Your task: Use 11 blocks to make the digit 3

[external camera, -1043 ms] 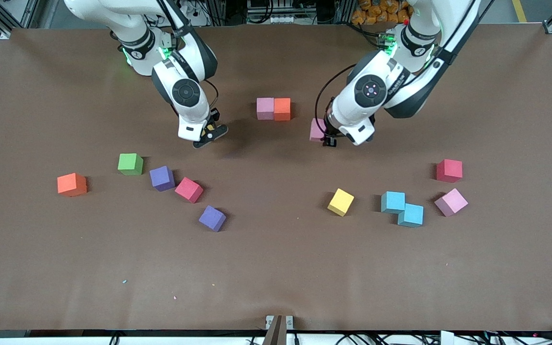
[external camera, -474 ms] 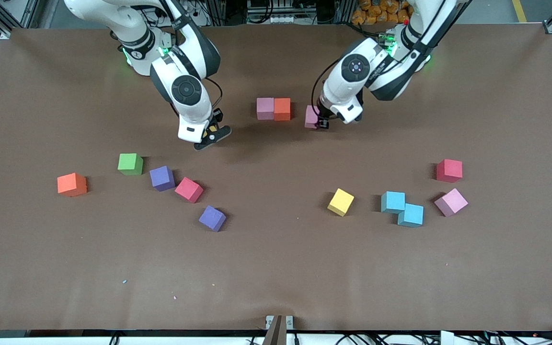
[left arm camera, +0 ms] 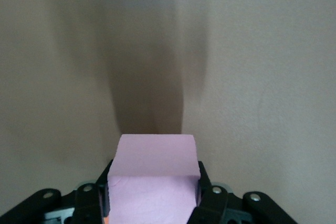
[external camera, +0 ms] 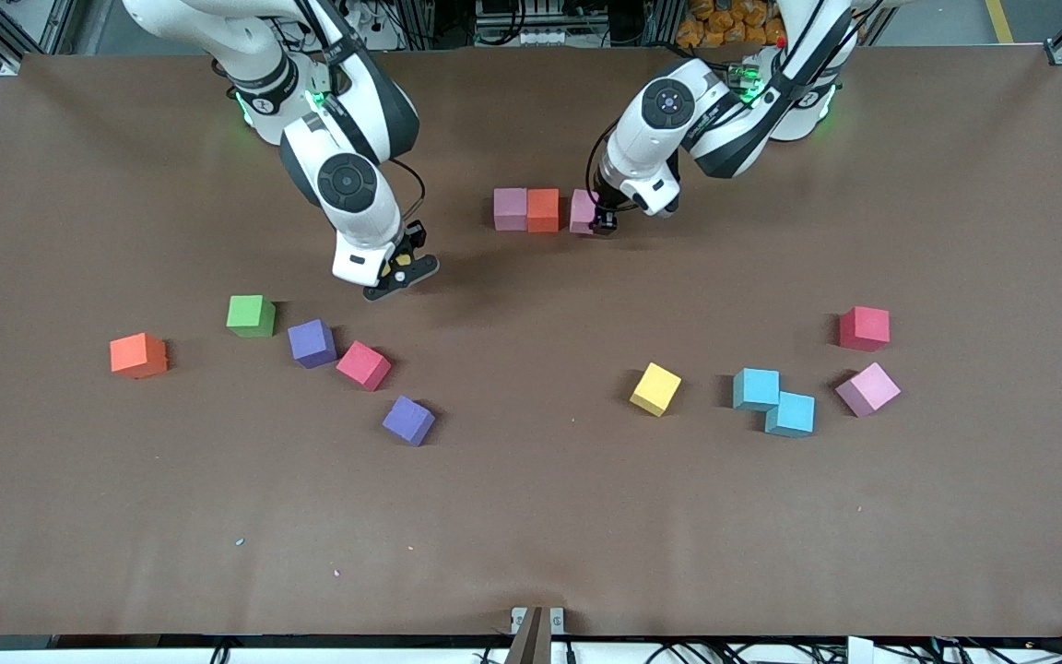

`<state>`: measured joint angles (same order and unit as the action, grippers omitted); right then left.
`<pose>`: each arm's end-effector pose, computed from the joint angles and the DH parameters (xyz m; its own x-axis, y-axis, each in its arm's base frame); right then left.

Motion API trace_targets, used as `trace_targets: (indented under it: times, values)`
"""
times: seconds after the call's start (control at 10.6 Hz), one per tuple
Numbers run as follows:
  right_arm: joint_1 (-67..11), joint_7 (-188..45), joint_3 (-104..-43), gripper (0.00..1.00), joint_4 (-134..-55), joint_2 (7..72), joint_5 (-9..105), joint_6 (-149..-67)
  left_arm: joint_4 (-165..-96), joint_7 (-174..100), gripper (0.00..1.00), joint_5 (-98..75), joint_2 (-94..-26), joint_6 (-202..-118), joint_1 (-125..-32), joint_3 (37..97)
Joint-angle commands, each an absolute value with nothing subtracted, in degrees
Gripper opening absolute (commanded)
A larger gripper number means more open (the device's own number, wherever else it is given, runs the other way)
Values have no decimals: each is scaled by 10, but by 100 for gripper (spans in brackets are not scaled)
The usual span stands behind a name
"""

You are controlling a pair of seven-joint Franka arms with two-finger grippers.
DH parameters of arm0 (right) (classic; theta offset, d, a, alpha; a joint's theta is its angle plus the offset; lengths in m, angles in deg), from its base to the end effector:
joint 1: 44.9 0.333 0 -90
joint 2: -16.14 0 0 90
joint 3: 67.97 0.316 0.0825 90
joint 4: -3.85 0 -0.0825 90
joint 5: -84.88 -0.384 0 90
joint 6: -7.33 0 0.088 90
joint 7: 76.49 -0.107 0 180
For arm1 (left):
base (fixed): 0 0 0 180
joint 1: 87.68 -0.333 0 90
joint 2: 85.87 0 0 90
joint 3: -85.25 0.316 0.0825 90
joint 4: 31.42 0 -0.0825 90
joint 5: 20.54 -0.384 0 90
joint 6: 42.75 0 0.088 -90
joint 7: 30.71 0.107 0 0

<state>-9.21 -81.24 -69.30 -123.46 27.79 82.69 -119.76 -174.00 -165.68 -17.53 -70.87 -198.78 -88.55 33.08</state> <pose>0.4312 0.2962 0.2676 0.8628 0.4612 -0.2068 0.4708 -0.8822 -0.0033 0.2929 -0.3828 0.2328 0.0258 0.9787 -0.2039 0.9916 -0.0509 -0.1190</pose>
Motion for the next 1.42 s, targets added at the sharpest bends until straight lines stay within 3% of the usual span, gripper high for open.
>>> trace_targets:
  times: [0.0, 1.33]
  values:
    - [-90, -833, -685, 15, -1208, 298, 822, -1189, -1750, -1657, 0, -164, -698, -2009, -876, 331]
    - [-78, -878, -683, 15, -1187, 304, 821, -1176, -1743, -1656, 0, -213, -686, -2018, -881, 353]
